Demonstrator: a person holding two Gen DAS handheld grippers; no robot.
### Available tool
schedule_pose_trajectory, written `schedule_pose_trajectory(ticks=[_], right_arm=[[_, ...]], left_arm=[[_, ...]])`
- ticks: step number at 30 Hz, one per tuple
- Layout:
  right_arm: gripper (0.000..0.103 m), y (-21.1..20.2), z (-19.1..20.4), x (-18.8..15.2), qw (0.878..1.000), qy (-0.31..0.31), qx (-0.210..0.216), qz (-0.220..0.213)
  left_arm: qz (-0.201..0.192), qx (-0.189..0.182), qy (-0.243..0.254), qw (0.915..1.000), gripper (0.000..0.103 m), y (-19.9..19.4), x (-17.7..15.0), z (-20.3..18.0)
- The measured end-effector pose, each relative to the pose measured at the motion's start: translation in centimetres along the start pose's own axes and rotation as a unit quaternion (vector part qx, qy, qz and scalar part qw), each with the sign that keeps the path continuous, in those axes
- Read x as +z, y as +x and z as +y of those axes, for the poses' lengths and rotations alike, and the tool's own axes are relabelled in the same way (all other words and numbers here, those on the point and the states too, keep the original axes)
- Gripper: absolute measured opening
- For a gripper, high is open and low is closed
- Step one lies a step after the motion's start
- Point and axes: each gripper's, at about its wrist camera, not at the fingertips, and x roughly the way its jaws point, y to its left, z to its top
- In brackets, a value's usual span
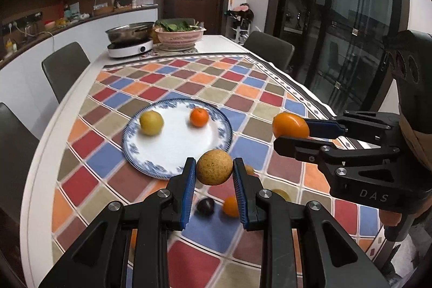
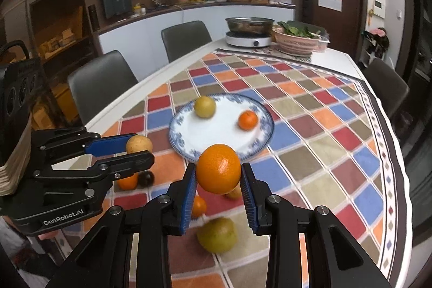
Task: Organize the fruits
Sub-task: 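Carry both fruits onto the plate beside the pomelo and open both tools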
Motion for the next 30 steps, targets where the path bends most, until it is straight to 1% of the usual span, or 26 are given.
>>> schedule_pose_trajectory(ticks=[8, 12, 15, 25, 30], right_arm=[[0.033, 2.6, 0.6, 3.3, 1.000, -0.019, 0.007, -0.003], [0.033, 4.7, 0.6, 4.6, 1.000, -0.022, 0.013, 0.005], [0.033, 6.3, 0.7, 5.3, 0.999, -0.025, 0.016, 0.012], [0.033, 13.5, 0.2, 6.9, 0.997, -0.018, 0.029, 0.066], [0.033, 16.6, -0.3, 7.2, 0.995, -0.016, 0.025, 0.091]], left_arm=[[-0.002, 0.022, 0.006, 0.9997, 0.028, 1.4, 1.9, 2.9], [0.000, 0.027, 0.007, 0.9996, 0.028, 2.5, 2.9, 4.2], [0.008, 0.027, 0.003, 0.9996, 0.028, 4.0, 3.5, 5.5], [0.051, 0.032, 0.002, 0.9981, 0.028, 9.1, 3.6, 9.0], [0.072, 0.021, -0.005, 0.9972, 0.028, 11.5, 3.8, 10.2]])
